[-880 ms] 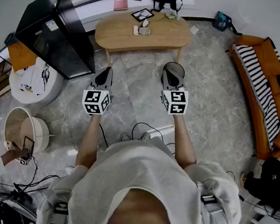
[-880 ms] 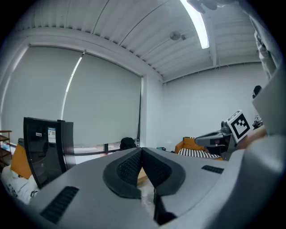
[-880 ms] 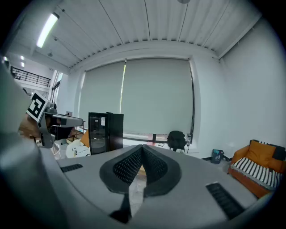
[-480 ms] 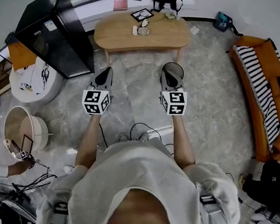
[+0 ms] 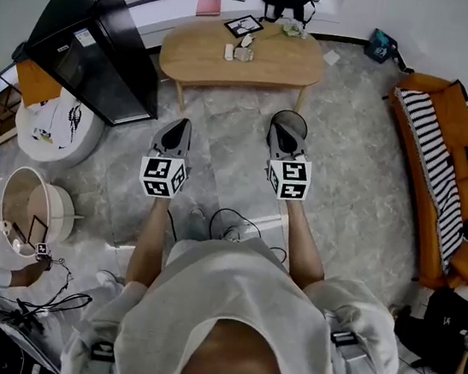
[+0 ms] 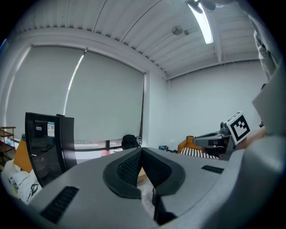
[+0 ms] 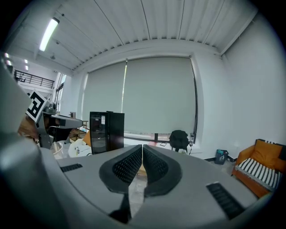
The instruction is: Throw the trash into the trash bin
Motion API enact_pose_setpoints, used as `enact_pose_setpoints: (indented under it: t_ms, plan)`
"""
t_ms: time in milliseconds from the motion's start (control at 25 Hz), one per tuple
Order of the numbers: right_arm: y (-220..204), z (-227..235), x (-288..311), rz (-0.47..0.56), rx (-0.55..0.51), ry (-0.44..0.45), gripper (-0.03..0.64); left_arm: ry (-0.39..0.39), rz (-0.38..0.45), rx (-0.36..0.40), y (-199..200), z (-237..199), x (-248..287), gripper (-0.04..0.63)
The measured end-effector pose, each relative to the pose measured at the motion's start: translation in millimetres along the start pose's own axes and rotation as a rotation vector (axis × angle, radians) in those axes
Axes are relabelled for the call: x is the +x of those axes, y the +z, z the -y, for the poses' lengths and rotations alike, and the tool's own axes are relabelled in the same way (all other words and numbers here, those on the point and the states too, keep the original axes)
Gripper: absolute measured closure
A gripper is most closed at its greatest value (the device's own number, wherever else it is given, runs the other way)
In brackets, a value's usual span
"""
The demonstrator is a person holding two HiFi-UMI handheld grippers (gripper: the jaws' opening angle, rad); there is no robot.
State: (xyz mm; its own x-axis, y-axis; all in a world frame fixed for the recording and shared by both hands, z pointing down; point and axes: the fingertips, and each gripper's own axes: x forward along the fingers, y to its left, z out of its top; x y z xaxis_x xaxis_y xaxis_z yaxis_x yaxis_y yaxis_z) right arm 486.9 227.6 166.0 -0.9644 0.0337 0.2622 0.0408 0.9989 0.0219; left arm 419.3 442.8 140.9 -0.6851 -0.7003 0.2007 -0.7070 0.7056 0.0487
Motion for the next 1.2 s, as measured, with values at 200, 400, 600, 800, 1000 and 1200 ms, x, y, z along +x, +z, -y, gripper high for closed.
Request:
enact_pose_setpoints:
  t_ms: [200,400,600,800,1000,1200]
  plan:
    - [-0.3,8.7,26.7,-0.01,-0.016,-0.005,0.588,0.004,-0.011,-0.013,-7.3,-12.8,21.1,0.578]
    - [-2.1,21.3,66.8,-0.029,-0.027,-0.023,0.587,-0.017,-0.016,-0.025,-12.9,-34.2,64.1,0.578]
    - [9.1,38.8,123.8,-0.046,-0.038,-0.048,0.588,-0.053,-0.011,-0.036,-3.9,-65.5,124.6,0.578]
    - [39.9,55.3,186.7,-0.044,-0.053,-0.08,0.588,-0.1,-0.001,-0.025,21.2,-103.0,184.5,0.578]
    - [65.5,62.4,254.1,-0.052,-0.061,-0.092,0.588,-0.136,0.005,-0.025,40.6,-148.2,243.9,0.578]
    - [76.3,74.2,302.5,-0.067,-0.059,-0.128,0.588,-0.182,0.016,-0.005,56.0,-176.0,287.8,0.578]
